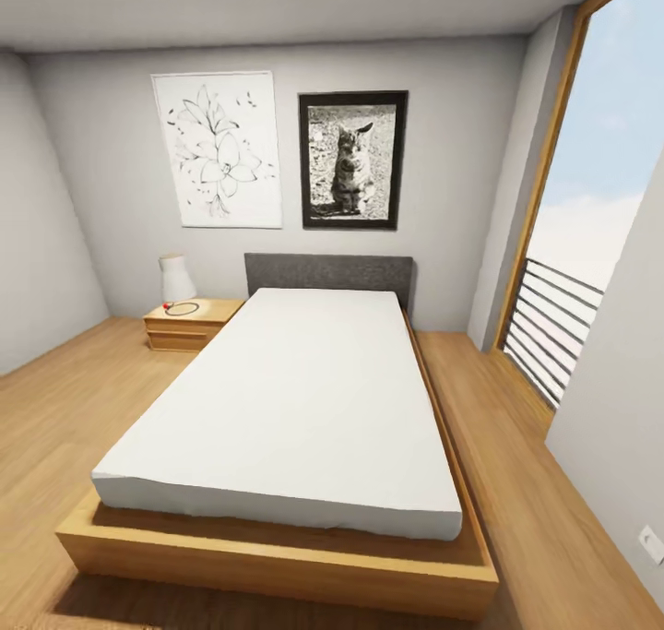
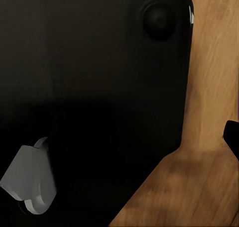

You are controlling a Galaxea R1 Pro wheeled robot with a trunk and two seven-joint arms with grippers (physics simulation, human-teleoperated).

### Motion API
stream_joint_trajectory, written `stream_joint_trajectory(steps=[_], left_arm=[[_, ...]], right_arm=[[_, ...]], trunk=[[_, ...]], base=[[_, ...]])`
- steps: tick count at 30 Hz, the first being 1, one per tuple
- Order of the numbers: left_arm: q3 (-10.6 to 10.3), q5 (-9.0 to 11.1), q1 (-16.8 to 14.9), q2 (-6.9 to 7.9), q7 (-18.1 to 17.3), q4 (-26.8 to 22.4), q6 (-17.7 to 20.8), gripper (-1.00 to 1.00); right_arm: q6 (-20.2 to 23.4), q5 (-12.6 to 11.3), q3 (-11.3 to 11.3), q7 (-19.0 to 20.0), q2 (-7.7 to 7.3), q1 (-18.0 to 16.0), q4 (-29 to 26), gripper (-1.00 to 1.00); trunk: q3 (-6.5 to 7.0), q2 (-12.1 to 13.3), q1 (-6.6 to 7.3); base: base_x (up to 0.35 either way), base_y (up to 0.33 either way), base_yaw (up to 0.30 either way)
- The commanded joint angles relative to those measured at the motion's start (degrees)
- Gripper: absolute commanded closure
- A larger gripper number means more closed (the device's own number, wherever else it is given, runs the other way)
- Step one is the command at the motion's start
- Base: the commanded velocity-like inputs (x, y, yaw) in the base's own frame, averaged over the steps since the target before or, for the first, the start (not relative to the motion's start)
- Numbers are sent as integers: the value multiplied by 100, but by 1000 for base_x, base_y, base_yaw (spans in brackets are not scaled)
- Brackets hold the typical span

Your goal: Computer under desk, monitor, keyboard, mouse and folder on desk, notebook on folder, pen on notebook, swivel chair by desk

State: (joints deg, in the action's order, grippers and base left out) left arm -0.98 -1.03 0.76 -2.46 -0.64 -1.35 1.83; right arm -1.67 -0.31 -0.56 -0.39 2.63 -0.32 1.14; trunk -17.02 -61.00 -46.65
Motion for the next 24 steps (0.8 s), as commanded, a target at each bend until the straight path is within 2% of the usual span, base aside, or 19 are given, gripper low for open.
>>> stream_joint_trajectory(steps=[1, 24], left_arm=[[-8, -11, 3, 0, -7, -14, 19, -100], [19, 21, 3, 6, 2, -14, 10, -100]], right_arm=[[-18, -1, -5, -4, 1, -4, 9, -100], [-29, -4, 3, 2, 1, -4, 9, -100]], trunk=[[14, 38, 22], [427, 961, 527]], base=[[0, 0, 249], [0, 0, 249]])
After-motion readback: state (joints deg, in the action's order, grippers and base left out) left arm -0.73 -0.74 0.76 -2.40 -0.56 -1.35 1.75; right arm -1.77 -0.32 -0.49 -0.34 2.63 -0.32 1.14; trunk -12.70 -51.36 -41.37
